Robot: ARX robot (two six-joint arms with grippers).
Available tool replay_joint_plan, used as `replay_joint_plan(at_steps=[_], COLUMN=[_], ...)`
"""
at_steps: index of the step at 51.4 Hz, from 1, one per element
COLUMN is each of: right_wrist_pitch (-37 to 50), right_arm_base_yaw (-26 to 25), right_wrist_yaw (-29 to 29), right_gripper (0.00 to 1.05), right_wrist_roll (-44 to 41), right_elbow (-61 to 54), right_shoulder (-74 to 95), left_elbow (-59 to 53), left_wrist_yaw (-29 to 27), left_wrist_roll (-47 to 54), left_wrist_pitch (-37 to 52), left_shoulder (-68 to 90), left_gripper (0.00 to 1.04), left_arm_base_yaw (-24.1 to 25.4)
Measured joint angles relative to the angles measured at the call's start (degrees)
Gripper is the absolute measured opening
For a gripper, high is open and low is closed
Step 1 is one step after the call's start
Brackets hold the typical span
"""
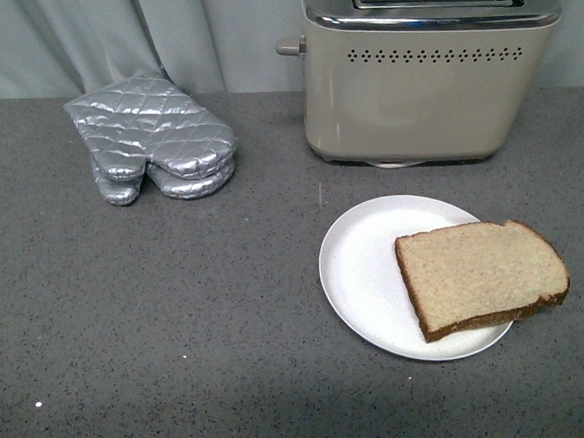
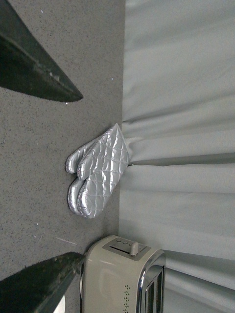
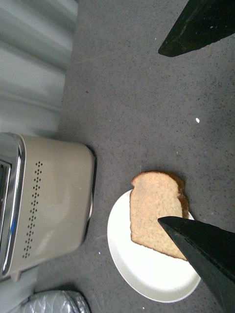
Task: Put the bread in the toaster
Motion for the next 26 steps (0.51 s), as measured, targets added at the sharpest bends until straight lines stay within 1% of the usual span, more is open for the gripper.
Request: replay_joint_plan(at_steps=[2, 5, 9, 12, 20, 23, 26], right_wrist_pitch=[4.79, 7.32, 7.08, 5.29, 3.65, 2.4, 2.12], right_arm_base_yaw=[-1.09, -2.51, -3.96, -4.94, -7.1, -7.54, -7.61], right_wrist_yaw=[-1.44, -4.28, -7.15, -8.94, -12.76, -15.32, -16.66], right_gripper=[0.95, 0.95, 0.95, 0.95, 0.95, 0.95, 0.95], right_wrist_roll=[0.7, 1.92, 2.8, 2.99, 4.26, 5.2, 6.38], right_elbow=[1.66, 5.49, 9.4, 12.37, 19.65, 23.12, 25.38], right_shoulder=[7.76, 19.43, 30.75, 37.7, 51.89, 57.66, 61.83], left_elbow=[0.0, 0.0, 0.0, 0.0, 0.0, 0.0, 0.0], left_wrist_yaw=[0.0, 0.0, 0.0, 0.0, 0.0, 0.0, 0.0], left_wrist_roll=[0.02, 0.13, 0.13, 0.13, 0.13, 0.13, 0.13], left_wrist_pitch=[0.0, 0.0, 0.0, 0.0, 0.0, 0.0, 0.0], left_shoulder=[0.0, 0.0, 0.0, 0.0, 0.0, 0.0, 0.0], left_gripper=[1.0, 0.97, 0.98, 0.98, 0.98, 0.98, 0.98], left_arm_base_yaw=[0.0, 0.0, 0.0, 0.0, 0.0, 0.0, 0.0])
